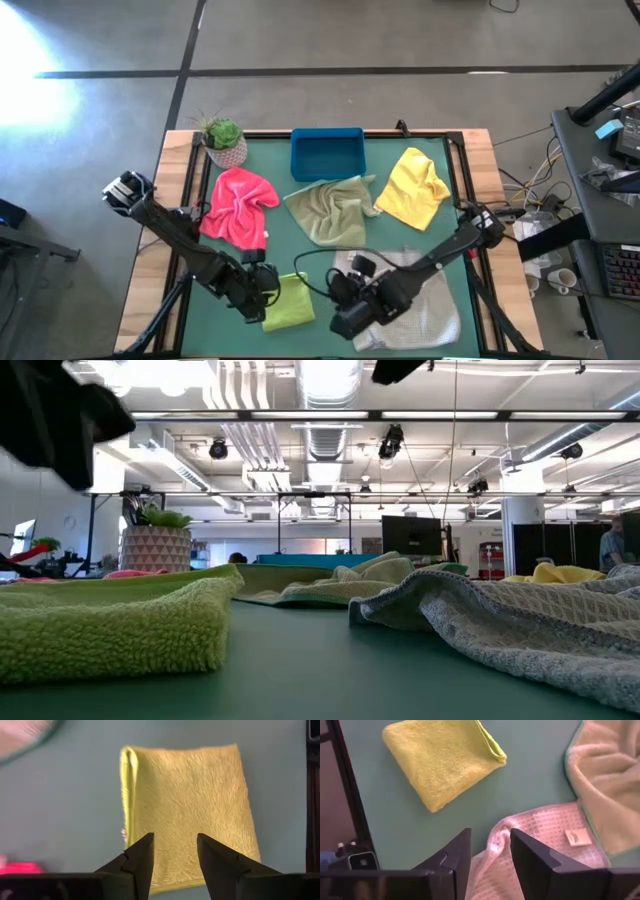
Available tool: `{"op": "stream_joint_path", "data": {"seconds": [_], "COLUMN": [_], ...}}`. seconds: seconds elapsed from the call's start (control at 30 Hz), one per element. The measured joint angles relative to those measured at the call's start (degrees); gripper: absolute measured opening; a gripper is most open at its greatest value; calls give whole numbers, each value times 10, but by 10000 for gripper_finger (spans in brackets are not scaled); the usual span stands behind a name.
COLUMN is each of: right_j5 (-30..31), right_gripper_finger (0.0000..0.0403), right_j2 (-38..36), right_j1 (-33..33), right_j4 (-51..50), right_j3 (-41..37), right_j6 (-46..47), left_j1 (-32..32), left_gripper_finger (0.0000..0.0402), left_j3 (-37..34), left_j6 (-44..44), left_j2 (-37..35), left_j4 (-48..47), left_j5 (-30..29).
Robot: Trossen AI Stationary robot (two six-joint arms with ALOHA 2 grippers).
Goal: Fold microfiber towels
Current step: Fold the green microfiber towel
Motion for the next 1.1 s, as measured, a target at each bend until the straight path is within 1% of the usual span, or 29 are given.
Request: {"op": "stream_joint_path", "data": {"seconds": [0.13,0.23,0.33,0.53,0.8,1.0,1.1], "right_j5": [12,13,13,13,13,13,13], "right_gripper_finger": [127,127,127,127,127,127,127], "right_j2": [0,0,0,0,0,0,-1], "right_j1": [12,13,13,11,11,8,6], "right_j4": [-3,-3,-2,-1,-1,-1,-2], "right_j3": [0,0,0,0,0,0,0], "right_j6": [19,25,27,27,37,48,48], "left_j1": [1,1,1,2,12,22,22], "left_gripper_finger": [134,134,134,134,134,134,134], "left_j3": [-54,-95,-121,-156,-194,-203,-198], "left_j6": [1,-4,-24,-35,-103,-135,-127], "left_j2": [0,0,0,0,5,2,-7], "left_j4": [91,160,191,195,200,200,192], "left_j5": [33,41,44,44,41,43,43]}}
